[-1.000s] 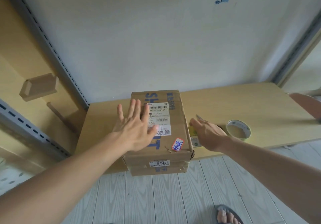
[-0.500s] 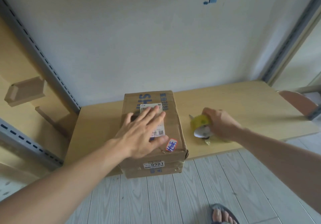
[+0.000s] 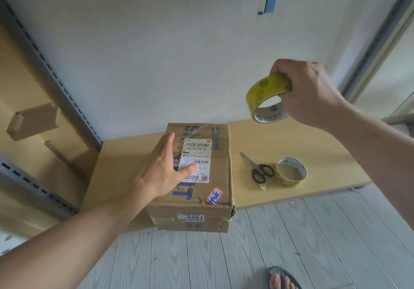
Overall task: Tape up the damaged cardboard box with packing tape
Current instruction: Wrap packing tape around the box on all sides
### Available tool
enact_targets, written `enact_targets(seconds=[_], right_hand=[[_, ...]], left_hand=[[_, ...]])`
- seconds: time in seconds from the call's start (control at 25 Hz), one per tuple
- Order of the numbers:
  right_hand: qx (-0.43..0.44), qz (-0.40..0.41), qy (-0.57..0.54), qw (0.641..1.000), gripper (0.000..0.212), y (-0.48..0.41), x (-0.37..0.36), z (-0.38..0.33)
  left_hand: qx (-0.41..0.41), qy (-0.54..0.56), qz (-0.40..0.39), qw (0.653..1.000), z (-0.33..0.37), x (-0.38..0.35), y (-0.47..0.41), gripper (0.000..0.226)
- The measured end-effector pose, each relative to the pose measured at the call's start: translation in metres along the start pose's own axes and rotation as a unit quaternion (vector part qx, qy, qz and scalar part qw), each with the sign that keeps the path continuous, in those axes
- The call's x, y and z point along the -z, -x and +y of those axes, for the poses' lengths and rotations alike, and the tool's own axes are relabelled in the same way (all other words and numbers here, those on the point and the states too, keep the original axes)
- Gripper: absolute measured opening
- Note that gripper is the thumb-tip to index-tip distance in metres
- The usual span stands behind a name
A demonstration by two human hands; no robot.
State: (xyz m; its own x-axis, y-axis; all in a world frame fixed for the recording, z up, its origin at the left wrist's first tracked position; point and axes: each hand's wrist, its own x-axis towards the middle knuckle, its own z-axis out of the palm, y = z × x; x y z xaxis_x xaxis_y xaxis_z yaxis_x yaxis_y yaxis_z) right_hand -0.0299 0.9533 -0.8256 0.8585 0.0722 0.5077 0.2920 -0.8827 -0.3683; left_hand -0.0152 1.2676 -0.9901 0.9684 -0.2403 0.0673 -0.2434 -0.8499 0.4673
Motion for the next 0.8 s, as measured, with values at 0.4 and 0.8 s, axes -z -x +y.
enact_targets(seconds=[0.4,0.8], right_hand=[[-0.055,-0.23,0.058,0.97,0.025,0.103,-0.06,0.098],[-0.106,-0.329,-0.007,0.939,0.015,0.146,-0.127,0.095]], left_hand=[[-0.028,-0.131,-0.07,0.989,0.001,0.0,-0.001,0.143],[0.022,-0.207,-0.148,0.967,0.036,0.017,0.002,0.128]])
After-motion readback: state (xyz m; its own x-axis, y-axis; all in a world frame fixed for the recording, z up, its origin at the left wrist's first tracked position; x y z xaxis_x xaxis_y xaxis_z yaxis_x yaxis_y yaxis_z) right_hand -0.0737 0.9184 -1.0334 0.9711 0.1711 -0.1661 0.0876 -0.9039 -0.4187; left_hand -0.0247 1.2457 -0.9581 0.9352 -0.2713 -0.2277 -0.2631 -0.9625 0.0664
